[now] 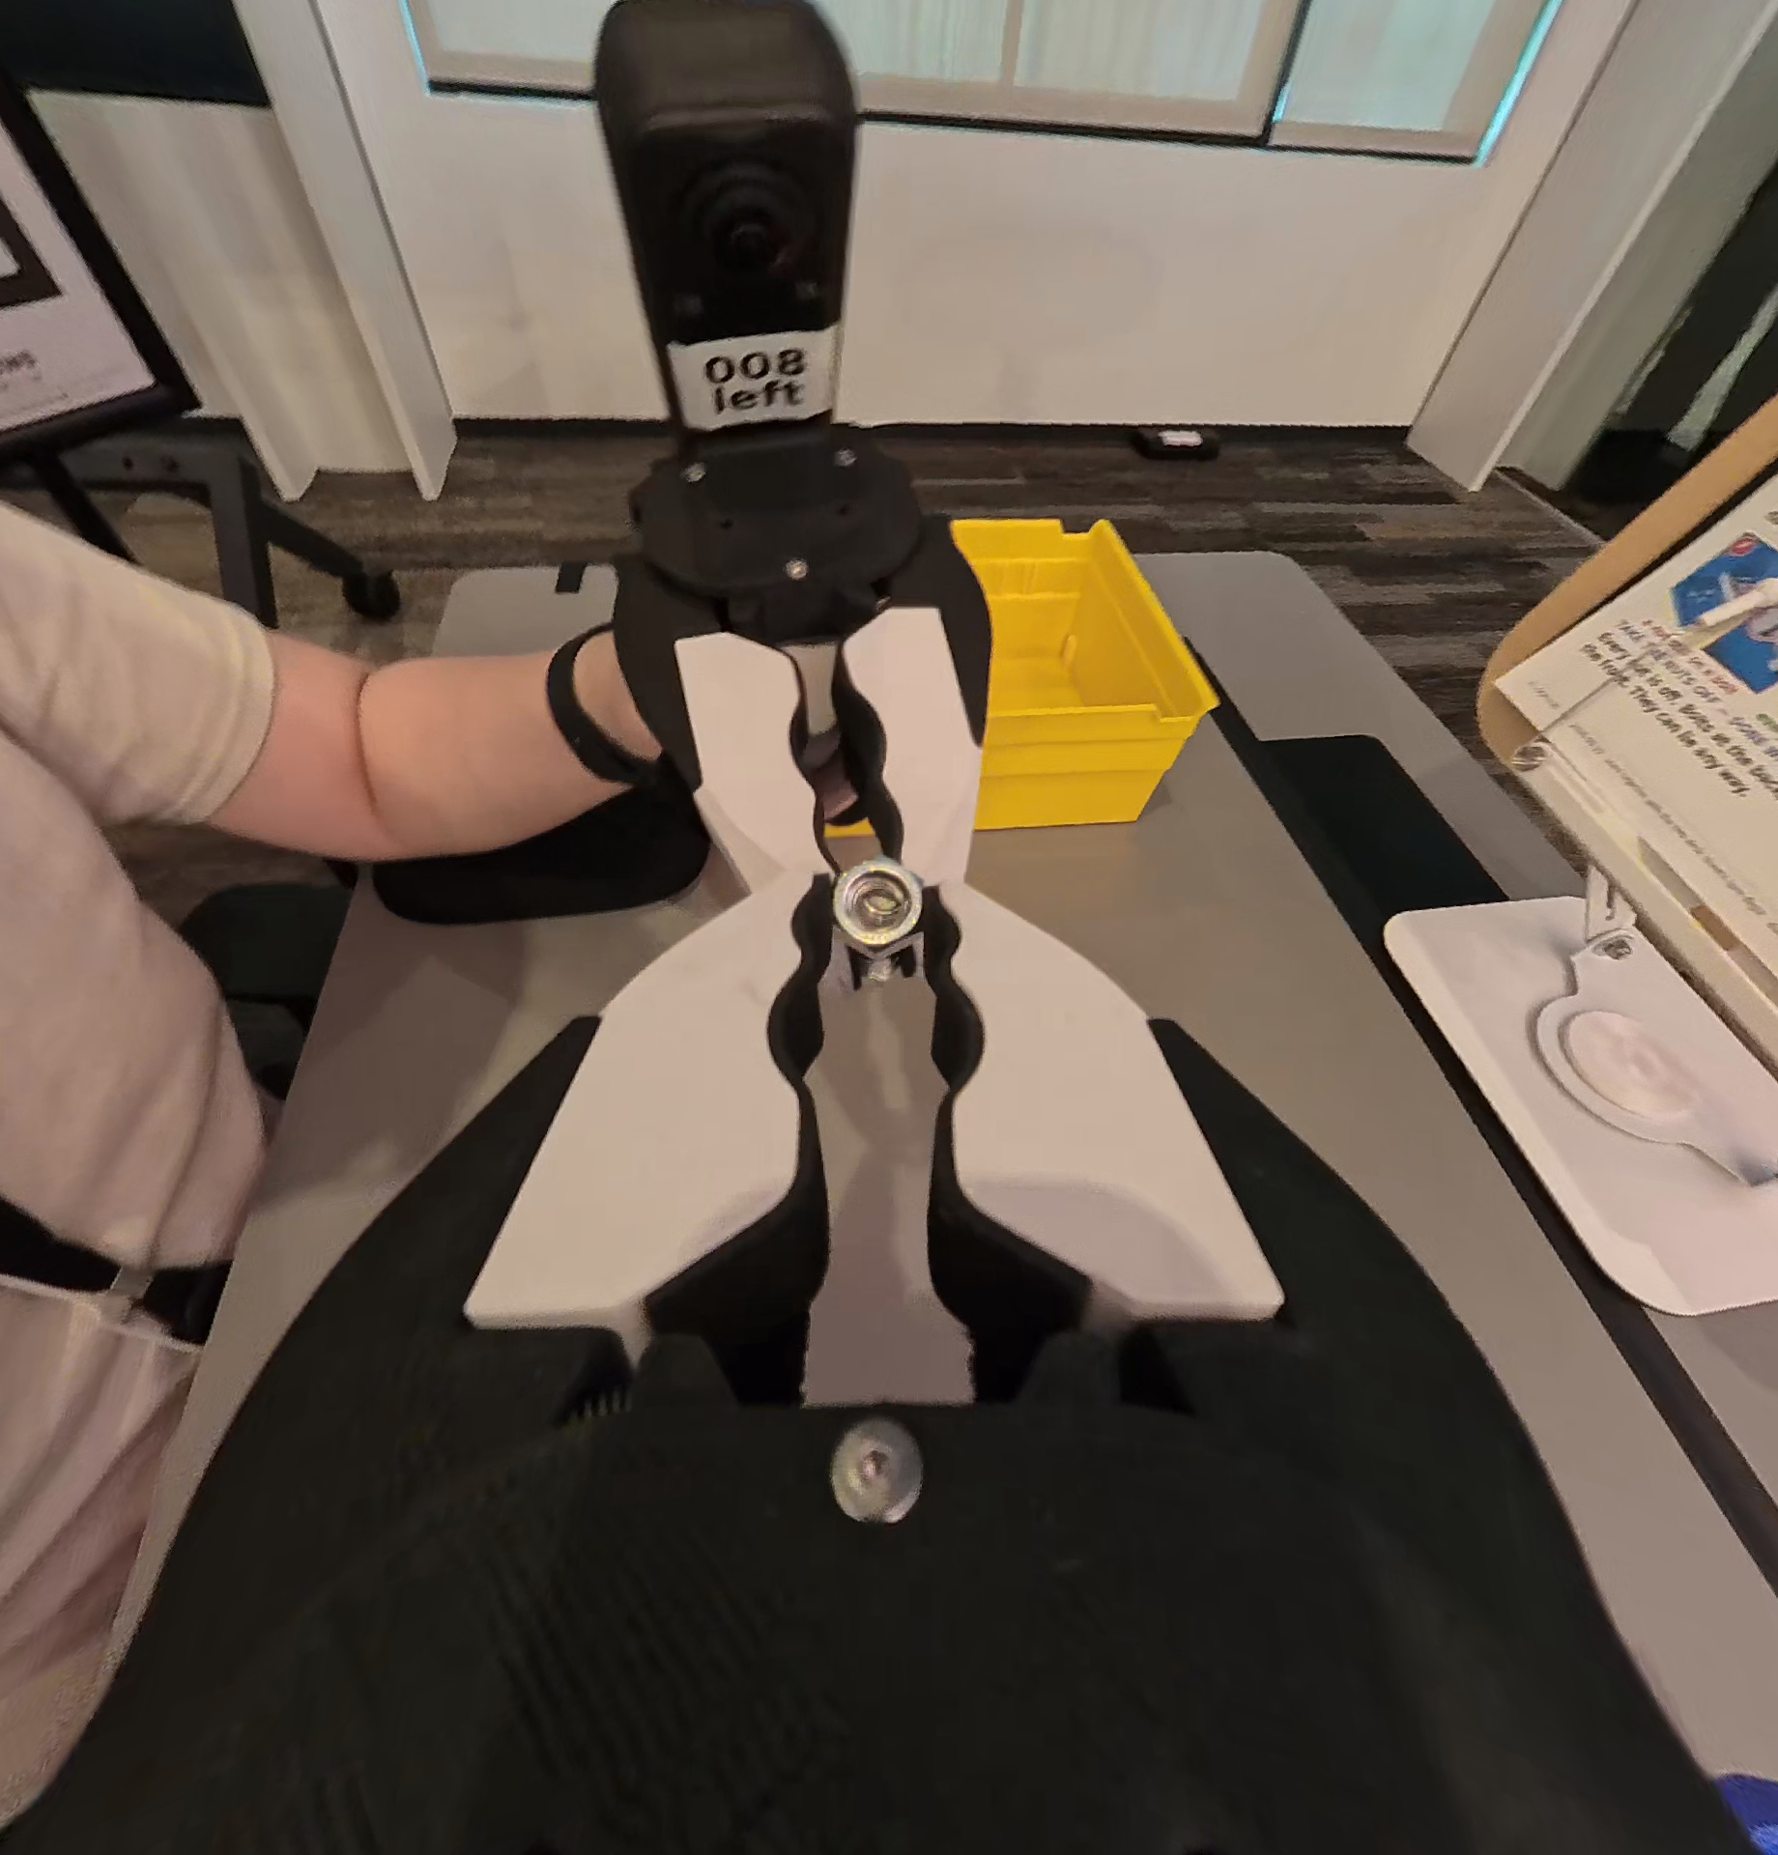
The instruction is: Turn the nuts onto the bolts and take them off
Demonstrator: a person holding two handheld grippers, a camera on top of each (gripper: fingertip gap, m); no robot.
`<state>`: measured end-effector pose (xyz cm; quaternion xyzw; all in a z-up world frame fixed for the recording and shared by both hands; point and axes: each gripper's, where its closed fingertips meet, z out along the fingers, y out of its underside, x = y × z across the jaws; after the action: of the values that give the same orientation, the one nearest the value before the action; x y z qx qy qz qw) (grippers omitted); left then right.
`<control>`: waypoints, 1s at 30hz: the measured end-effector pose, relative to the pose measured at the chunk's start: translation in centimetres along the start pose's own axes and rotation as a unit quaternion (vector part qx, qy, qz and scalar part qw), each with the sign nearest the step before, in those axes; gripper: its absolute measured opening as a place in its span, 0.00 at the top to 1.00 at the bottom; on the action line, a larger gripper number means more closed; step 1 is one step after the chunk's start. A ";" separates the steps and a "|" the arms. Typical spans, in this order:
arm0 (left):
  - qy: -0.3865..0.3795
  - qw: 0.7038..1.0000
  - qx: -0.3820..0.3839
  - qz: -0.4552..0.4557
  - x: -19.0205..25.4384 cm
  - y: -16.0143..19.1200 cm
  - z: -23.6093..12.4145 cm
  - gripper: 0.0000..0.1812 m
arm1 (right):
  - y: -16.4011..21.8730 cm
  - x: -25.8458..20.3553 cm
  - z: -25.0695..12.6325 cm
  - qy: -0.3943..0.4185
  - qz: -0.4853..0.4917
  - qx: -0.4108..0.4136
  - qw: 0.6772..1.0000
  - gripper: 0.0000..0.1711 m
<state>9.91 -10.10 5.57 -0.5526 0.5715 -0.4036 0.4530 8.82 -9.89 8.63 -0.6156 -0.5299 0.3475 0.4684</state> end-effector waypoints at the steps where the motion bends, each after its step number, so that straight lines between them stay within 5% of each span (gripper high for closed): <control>1: 0.009 1.000 -0.007 0.000 0.3 0.1 0.0 0.95 | 0.1 -0.3 0.0 -0.006 -0.007 -0.005 1.000 0.89; 11: 0.046 0.999 -0.004 0.017 2.0 -0.2 0.2 0.95 | 0.0 -1.8 -0.2 -0.059 -0.013 0.007 0.998 0.89; 25: 0.245 0.969 -0.012 0.033 8.0 0.6 -0.2 0.95 | 1.0 -7.6 -0.7 -0.188 -0.148 0.010 0.971 0.89; 30: 0.207 0.977 -0.020 0.040 7.0 0.8 0.1 0.95 | 0.8 -6.5 -0.1 -0.173 -0.090 0.001 0.981 0.89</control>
<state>9.95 -16.99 4.30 -0.4427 0.6826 -0.4790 0.3295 7.89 -16.22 7.47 -0.4954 -0.6558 0.4057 0.3998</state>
